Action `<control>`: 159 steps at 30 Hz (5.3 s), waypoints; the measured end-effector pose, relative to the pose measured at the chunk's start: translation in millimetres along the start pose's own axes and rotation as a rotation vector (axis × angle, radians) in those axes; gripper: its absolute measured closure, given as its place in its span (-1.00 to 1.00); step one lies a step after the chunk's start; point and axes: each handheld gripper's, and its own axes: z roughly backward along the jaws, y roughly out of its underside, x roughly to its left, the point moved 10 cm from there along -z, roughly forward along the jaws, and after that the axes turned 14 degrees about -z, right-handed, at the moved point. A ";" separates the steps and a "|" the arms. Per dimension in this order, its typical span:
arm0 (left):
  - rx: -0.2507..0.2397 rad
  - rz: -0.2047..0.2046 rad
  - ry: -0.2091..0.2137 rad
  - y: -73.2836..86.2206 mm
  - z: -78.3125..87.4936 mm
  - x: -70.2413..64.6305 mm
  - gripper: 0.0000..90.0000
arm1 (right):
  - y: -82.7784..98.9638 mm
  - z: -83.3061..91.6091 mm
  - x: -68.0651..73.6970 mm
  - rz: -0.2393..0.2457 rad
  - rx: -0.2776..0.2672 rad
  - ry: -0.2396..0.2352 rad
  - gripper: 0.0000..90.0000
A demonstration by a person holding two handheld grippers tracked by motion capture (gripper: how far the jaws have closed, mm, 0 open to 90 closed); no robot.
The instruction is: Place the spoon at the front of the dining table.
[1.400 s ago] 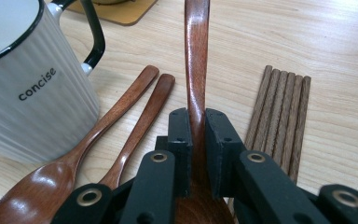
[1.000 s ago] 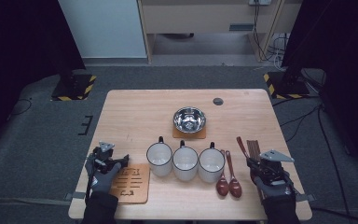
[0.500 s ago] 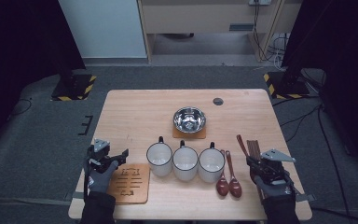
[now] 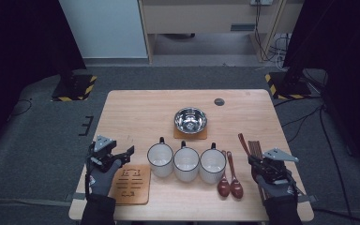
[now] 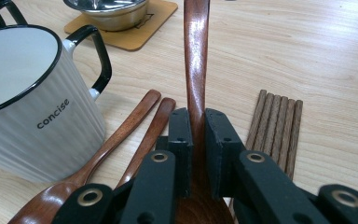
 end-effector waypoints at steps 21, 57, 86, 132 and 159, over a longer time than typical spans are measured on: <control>-0.065 -0.060 0.052 -47.1 1.8 -27.8 -0.59 | -14.0 -2.3 4.7 0.011 -0.022 -0.016 0.81; -0.122 -0.129 0.200 -111.4 -34.9 -105.6 -0.59 | -40.9 4.5 13.5 0.018 -0.098 -0.063 0.81; -0.160 -0.185 0.279 -147.1 -51.1 -159.6 -0.57 | -48.3 11.4 18.8 0.030 -0.134 -0.078 0.81; -0.186 -0.255 0.403 -182.6 -83.3 -240.3 -0.55 | -51.3 15.8 26.7 0.030 -0.155 -0.122 0.81; -0.177 -0.260 0.463 -190.7 -104.2 -281.2 -0.41 | -52.7 18.3 30.5 0.043 -0.169 -0.135 0.81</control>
